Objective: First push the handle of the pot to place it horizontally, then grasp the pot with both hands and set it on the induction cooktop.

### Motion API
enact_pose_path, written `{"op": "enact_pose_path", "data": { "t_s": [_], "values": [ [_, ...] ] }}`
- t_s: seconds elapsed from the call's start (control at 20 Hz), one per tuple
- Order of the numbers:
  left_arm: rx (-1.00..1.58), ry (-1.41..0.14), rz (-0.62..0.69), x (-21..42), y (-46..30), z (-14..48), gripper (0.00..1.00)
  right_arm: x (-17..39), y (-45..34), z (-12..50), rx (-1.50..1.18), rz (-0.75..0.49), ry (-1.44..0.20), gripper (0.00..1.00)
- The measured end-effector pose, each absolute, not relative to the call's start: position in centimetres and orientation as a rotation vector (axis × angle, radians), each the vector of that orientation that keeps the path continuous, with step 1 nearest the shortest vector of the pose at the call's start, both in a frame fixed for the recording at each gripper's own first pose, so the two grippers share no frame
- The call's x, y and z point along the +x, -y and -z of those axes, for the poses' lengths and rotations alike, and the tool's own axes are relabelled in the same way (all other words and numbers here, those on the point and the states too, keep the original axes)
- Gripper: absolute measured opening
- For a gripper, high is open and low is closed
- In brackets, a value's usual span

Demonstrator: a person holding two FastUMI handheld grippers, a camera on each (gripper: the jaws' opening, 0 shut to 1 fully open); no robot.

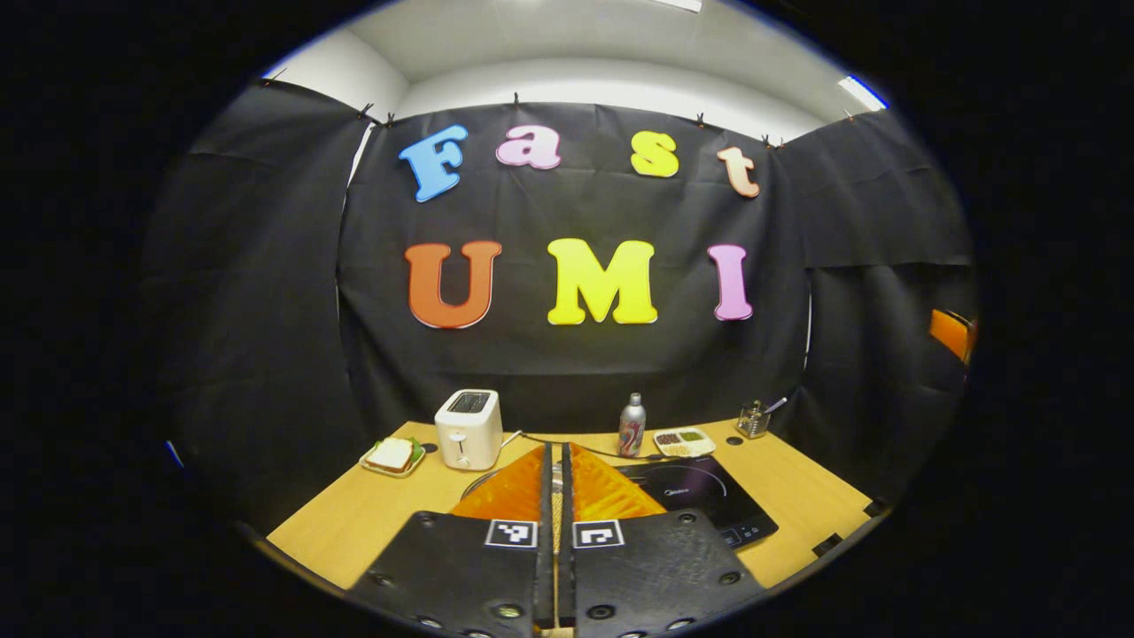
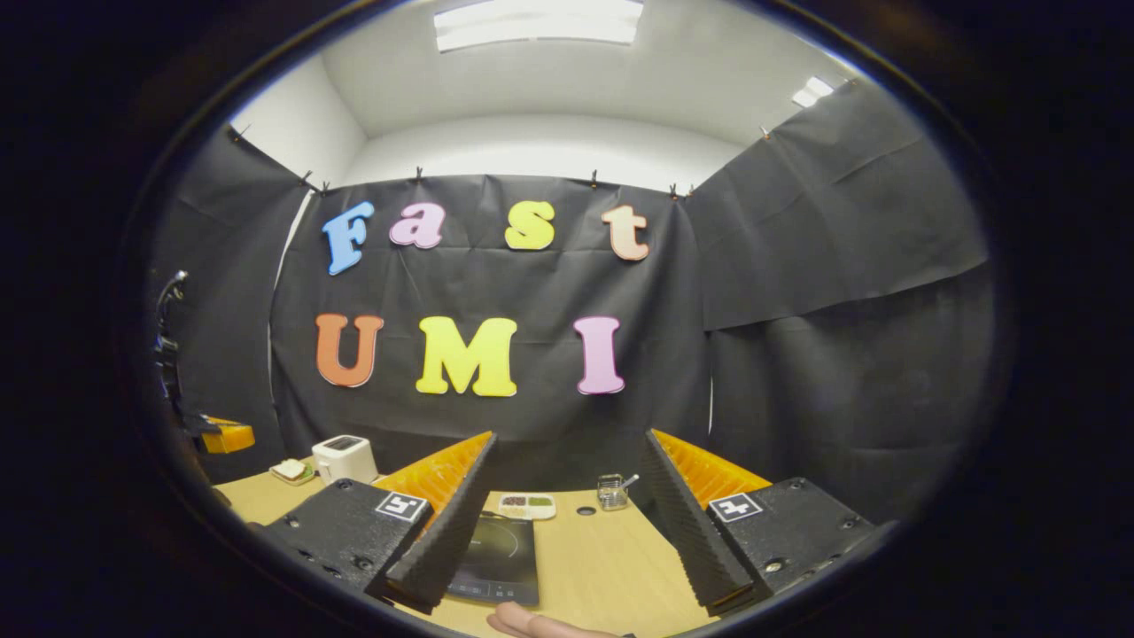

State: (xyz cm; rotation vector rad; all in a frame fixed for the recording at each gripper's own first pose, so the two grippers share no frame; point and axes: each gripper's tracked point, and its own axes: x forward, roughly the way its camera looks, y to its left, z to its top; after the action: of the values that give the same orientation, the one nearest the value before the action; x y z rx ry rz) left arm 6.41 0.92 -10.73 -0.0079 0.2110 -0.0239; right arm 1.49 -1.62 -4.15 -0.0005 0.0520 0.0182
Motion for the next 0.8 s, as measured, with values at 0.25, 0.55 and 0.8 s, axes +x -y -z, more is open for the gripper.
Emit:
{"op": "enact_pose_path", "data": {
  "t_s": [0.25,0.55,0.8],
  "values": [
    [0.043,-0.347,0.028,8.0,-1.4,15.8,0.0,1.9,1.3,5.0,-0.013,-0.023,-0.065,1.0],
    [-0.004,-0.53,0.063,8.9,-1.4,23.2,0.0,2.2,0.7,6.2,-0.015,-0.036,-0.086,1.0],
    [-0.081,-0.673,0.059,9.5,-1.9,29.0,0.0,2.6,0.2,7.4,-0.023,-0.046,-0.103,1.0]
  ]
}}
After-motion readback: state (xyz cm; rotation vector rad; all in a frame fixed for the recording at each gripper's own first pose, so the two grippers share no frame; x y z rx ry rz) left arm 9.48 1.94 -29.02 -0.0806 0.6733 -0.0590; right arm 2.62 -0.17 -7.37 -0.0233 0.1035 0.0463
